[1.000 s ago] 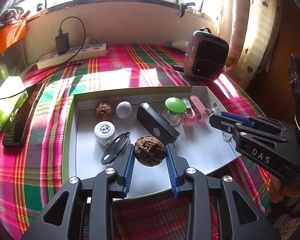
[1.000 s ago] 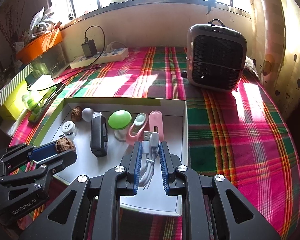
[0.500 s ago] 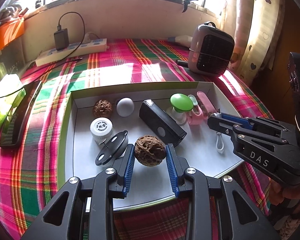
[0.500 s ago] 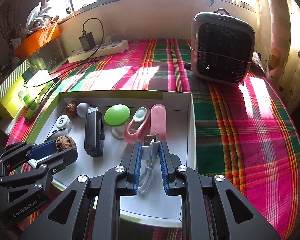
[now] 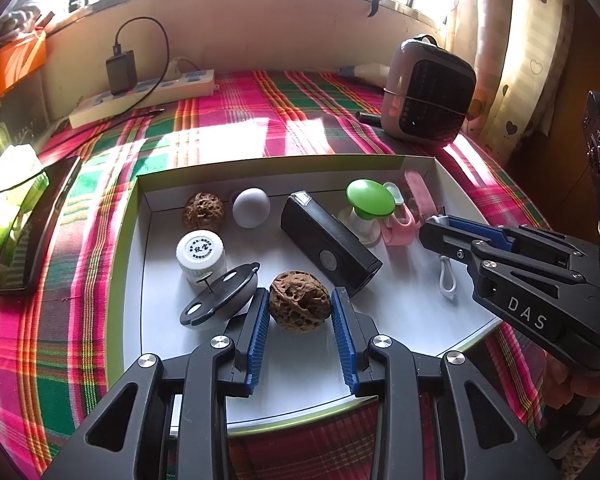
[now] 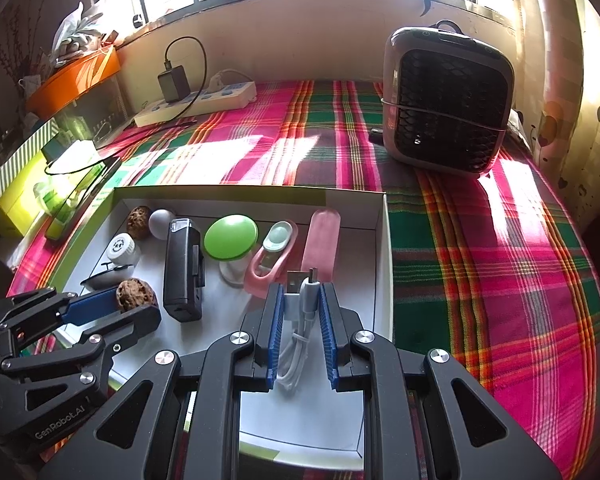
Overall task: Organize objects
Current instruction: 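Lower the walnut and cable into the box and open both tools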
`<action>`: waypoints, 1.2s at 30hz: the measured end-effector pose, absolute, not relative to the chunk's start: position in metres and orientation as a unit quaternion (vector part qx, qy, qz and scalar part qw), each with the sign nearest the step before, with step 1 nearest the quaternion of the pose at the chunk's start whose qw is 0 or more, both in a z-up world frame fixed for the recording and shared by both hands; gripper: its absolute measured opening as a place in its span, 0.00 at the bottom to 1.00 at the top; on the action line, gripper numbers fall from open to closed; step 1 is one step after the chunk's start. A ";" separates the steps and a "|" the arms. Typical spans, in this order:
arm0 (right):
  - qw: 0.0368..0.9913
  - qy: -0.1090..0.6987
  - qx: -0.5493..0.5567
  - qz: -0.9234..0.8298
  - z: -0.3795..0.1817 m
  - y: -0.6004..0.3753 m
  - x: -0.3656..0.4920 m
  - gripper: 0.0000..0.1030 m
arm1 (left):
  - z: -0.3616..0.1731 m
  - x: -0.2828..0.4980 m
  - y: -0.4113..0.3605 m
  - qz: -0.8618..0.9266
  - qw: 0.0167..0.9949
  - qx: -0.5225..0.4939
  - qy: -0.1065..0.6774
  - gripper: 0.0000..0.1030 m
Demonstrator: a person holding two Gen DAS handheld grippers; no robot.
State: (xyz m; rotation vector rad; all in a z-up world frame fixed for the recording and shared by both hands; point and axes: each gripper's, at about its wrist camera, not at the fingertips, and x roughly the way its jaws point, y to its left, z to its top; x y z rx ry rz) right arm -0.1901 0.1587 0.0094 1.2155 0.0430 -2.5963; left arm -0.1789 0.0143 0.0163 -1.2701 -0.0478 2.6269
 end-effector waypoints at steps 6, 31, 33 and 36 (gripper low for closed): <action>0.136 0.009 0.418 -0.898 0.009 0.160 -0.189 0.19 | 0.016 -0.179 0.014 0.895 0.111 -0.433 -0.016 0.29; 0.136 0.007 0.417 -0.899 0.010 0.160 -0.185 0.19 | 0.017 -0.176 0.015 0.893 0.109 -0.436 -0.016 0.33; 0.137 0.009 0.417 -0.898 0.010 0.159 -0.184 0.19 | 0.017 -0.176 0.015 0.894 0.108 -0.435 -0.014 0.33; 0.137 0.010 0.417 -0.898 0.010 0.158 -0.182 0.26 | 0.018 -0.174 0.017 0.895 0.108 -0.434 -0.011 0.34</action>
